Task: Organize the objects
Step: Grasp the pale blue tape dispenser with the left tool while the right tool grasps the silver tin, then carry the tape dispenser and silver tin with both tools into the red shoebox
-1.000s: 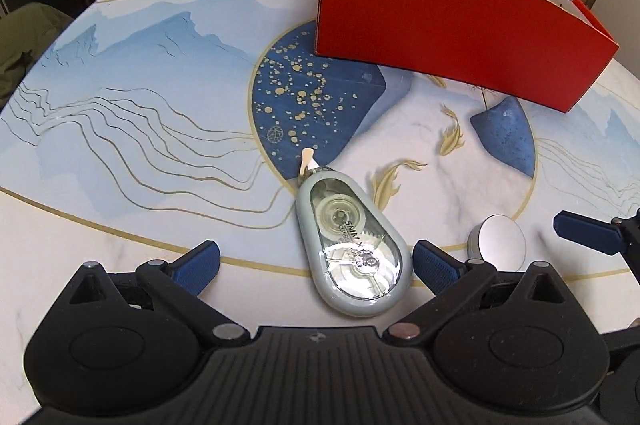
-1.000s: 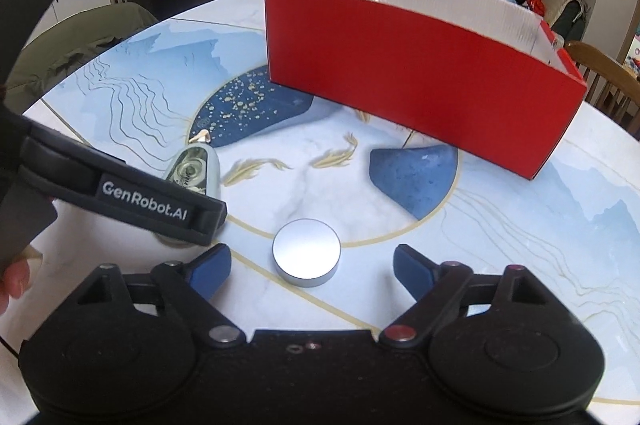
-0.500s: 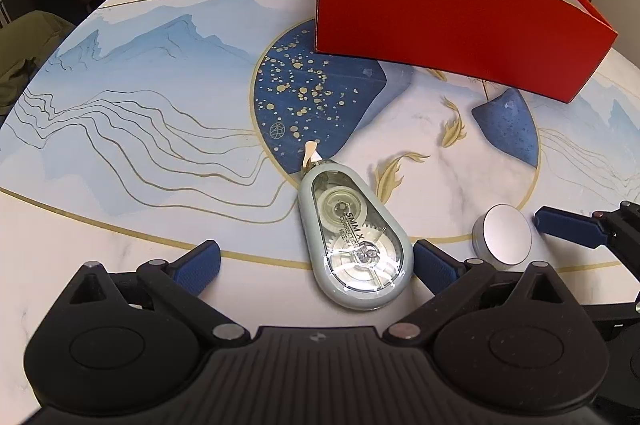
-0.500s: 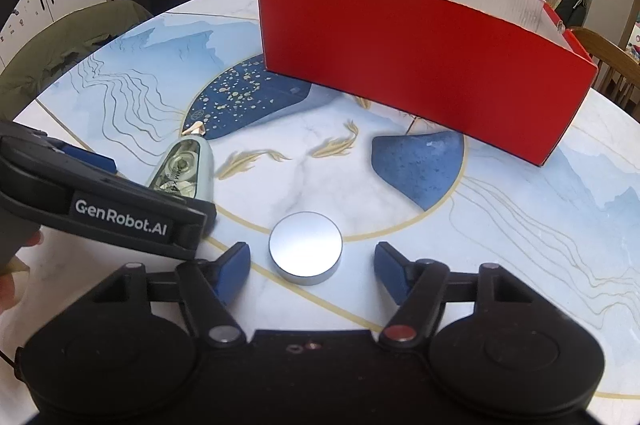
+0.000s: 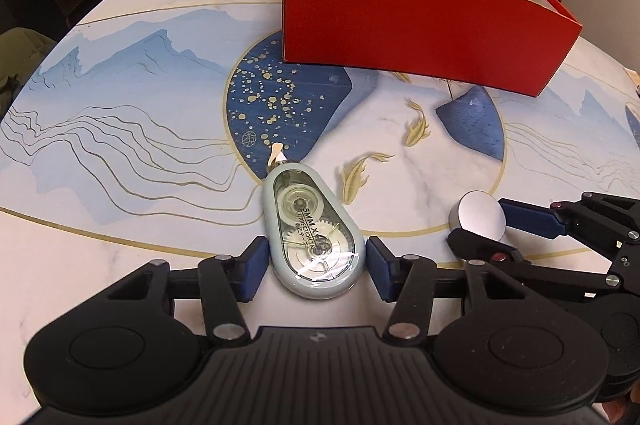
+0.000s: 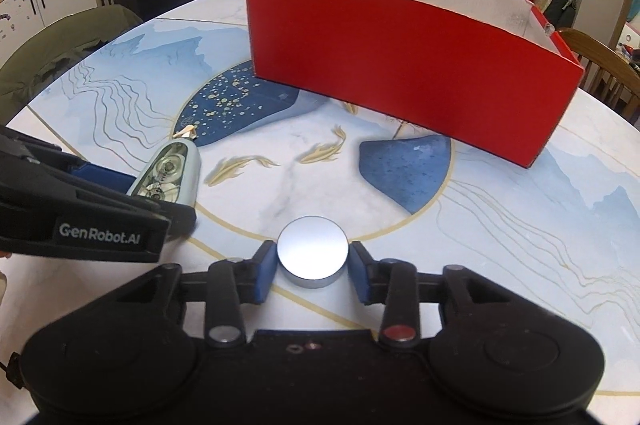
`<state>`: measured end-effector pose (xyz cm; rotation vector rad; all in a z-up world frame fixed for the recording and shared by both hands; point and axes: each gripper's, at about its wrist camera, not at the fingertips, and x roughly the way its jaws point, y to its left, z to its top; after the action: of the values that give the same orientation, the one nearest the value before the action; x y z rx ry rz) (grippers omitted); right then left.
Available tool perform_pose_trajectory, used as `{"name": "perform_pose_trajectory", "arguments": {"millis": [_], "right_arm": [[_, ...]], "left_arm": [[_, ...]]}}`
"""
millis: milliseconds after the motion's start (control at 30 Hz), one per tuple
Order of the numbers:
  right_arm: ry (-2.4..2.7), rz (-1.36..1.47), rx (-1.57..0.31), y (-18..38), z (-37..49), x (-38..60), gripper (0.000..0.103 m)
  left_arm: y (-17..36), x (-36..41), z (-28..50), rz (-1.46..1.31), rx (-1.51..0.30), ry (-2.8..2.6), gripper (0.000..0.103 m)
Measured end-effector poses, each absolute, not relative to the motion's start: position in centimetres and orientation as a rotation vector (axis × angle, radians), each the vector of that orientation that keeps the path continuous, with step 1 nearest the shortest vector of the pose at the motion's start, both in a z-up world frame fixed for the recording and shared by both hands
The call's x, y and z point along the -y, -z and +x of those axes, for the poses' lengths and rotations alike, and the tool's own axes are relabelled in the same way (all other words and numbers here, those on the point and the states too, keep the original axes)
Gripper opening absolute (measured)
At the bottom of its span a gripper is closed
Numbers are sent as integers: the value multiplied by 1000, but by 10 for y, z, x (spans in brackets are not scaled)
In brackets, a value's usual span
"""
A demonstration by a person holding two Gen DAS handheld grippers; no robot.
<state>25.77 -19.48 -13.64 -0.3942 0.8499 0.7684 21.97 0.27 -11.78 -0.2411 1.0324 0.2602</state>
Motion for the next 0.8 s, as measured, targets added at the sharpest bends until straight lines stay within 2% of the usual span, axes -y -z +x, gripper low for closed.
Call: {"name": "perform_pose_trajectory", "arguments": {"millis": [800], "right_arm": [[-752, -365, -808, 75, 248, 232, 38]], "left_arm": [[80, -21, 198, -313, -974, -235, 52]]}}
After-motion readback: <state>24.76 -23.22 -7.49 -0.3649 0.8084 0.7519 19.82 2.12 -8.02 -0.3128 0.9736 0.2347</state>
